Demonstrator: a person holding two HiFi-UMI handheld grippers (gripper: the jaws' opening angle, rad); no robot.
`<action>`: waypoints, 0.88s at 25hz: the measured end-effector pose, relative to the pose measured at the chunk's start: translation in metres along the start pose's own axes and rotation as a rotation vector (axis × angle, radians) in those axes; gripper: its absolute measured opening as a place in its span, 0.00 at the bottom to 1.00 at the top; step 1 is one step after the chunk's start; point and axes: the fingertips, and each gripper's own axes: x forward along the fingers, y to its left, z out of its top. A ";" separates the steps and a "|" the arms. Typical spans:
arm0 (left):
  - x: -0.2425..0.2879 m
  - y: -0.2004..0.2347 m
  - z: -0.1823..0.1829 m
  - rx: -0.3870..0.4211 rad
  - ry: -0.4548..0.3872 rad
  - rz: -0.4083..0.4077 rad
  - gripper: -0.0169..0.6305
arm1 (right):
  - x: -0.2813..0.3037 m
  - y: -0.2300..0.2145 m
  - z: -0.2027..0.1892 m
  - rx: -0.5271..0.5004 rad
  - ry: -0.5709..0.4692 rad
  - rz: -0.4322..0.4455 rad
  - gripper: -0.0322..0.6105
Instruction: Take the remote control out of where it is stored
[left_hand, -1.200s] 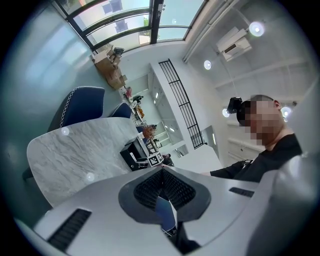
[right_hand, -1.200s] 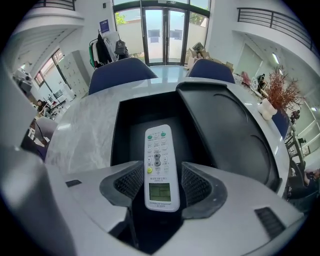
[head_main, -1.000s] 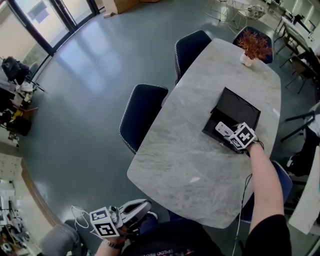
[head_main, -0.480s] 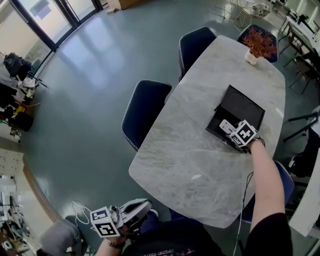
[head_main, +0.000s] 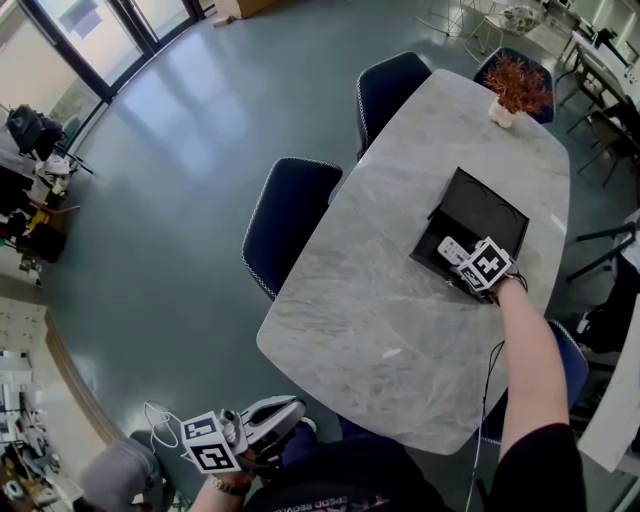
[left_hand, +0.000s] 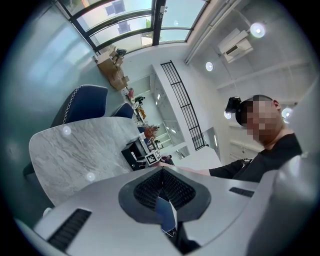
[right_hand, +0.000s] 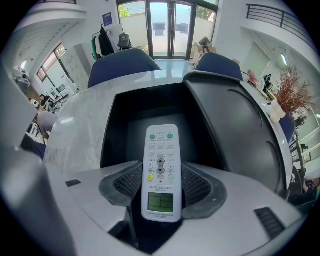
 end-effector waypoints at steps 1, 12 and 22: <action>-0.001 -0.001 0.000 0.000 0.000 0.002 0.04 | -0.001 0.000 0.000 0.005 -0.002 0.000 0.40; -0.009 0.000 0.000 0.002 0.006 0.003 0.04 | -0.015 -0.005 0.002 0.044 -0.054 -0.047 0.41; -0.015 -0.005 0.004 0.022 0.037 -0.051 0.04 | -0.085 0.005 0.024 0.126 -0.231 -0.089 0.41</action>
